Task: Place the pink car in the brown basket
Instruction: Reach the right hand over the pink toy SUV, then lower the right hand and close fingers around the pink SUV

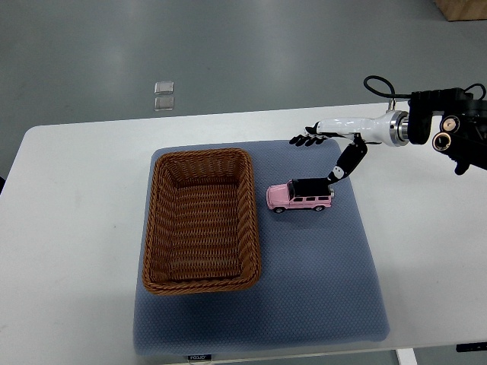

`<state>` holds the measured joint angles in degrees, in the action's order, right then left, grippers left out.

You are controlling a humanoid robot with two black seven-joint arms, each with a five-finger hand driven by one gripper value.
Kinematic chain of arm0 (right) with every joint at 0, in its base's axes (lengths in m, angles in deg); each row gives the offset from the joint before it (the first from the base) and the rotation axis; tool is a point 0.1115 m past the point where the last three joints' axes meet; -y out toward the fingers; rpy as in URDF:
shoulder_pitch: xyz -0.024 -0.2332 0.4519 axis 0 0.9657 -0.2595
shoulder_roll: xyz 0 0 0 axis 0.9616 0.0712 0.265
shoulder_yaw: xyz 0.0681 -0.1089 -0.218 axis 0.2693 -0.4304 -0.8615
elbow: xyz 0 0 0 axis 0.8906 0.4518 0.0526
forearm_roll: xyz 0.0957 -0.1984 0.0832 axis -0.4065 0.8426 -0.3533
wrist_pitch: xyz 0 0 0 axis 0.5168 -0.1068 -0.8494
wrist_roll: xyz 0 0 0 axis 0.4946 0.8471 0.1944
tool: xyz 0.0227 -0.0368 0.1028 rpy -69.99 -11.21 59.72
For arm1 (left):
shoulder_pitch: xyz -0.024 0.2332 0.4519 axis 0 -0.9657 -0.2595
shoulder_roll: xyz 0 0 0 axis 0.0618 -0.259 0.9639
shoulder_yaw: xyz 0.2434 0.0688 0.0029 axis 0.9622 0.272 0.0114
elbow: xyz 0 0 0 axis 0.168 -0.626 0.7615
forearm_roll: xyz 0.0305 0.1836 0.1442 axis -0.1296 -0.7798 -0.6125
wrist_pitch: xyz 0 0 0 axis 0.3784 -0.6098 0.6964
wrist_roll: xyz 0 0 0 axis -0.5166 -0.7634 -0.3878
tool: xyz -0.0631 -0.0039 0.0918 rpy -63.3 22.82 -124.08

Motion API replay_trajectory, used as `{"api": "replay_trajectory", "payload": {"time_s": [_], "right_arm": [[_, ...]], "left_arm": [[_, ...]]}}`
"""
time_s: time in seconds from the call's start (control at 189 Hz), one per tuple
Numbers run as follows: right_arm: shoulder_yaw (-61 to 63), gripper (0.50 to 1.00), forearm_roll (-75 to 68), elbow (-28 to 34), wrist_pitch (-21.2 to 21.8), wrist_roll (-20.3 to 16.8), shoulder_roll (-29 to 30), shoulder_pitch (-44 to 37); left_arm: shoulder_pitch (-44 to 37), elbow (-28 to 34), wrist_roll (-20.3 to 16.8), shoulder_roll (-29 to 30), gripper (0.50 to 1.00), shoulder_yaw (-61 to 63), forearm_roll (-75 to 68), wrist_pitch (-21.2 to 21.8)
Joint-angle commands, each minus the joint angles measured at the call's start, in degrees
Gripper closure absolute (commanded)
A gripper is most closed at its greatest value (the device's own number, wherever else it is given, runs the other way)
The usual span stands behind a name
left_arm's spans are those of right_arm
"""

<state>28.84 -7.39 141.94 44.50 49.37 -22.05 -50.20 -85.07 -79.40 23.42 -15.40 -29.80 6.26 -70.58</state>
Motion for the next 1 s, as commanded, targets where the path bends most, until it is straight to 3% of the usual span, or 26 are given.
{"api": "replay_trajectory", "payload": {"time_s": [0.0, 0.27, 0.555, 0.825, 0.994], "right_arm": [[-0.78, 0.595, 0.47, 0.01, -1.27, -0.51, 0.17, 0.12], [-0.69, 0.599, 0.64, 0.01, -3.73, -0.42, 1.31, 2.93], [-0.78, 0.66, 2.57, -0.69, -7.59, -0.33, 3.5, 7.15], [-0.78, 0.668, 3.19, -2.36, -10.32, -0.33, 5.44, 9.17], [-0.78, 0.752, 3.98, -3.07, -11.72, -0.24, 6.41, 9.87]], "left_arm": [[0.02, -0.07, 0.0, 0.0, 0.5, 0.0, 0.0, -0.05], [0.02, -0.07, 0.0, 0.0, 0.5, 0.08, -0.09, -0.05], [0.02, -0.07, 0.09, 0.0, 0.5, 0.0, 0.0, -0.05], [0.02, -0.07, 0.09, 0.0, 0.5, 0.0, -0.09, -0.05], [0.11, -0.07, 0.09, 0.0, 0.5, 0.0, 0.0, -0.05]]}}
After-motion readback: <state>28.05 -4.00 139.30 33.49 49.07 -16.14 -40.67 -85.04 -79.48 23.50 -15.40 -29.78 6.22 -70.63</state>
